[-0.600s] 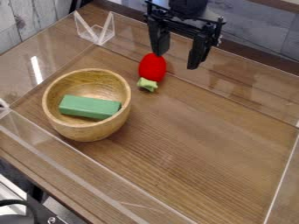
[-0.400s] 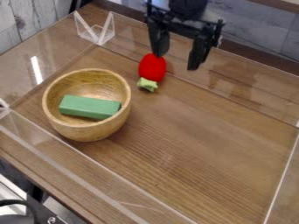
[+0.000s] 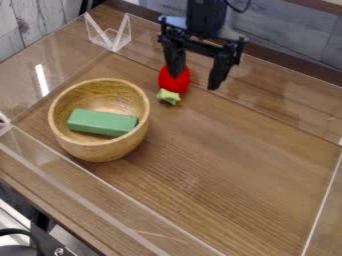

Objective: Put the green stick in the brown bowl

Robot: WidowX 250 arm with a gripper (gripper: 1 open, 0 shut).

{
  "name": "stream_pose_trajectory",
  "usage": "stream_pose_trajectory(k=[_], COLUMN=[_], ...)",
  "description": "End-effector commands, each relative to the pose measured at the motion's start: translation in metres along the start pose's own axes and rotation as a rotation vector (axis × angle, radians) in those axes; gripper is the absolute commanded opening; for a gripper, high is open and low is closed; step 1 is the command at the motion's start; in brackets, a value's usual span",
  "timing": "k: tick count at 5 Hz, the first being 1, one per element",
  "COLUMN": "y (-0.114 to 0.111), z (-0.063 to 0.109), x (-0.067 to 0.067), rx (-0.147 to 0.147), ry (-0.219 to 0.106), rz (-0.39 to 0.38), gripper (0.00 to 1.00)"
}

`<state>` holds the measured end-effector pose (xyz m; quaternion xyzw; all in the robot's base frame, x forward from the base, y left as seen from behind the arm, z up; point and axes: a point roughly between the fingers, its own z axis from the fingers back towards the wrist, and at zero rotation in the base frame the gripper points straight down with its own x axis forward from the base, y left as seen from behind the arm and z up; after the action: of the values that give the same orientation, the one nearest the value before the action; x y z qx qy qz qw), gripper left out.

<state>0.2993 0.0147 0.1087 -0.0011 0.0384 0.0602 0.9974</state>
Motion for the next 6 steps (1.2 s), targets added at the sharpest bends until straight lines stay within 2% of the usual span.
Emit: stream_pose_trajectory(k=[1,2,3,4,5,6], y=[-0.012,-0.028,-0.017,-0.003,-0.003,-0.012], z=[0.032,0.037,0.04,0.045,0.042,0.035], x=[0.012,0.012,-0.001,-0.009,-0.011,-0.009], rx=[-0.017,-0.008,0.016,0.023,0.017,0.014], ry=[-0.09,-0.092,-0.103,-0.113,-0.117,-0.113], rz=[0.006,-0.015,-0.076,-0.087,-0.099,-0.126], gripper=[1.0,1.0,1.0,1.0,1.0,1.0])
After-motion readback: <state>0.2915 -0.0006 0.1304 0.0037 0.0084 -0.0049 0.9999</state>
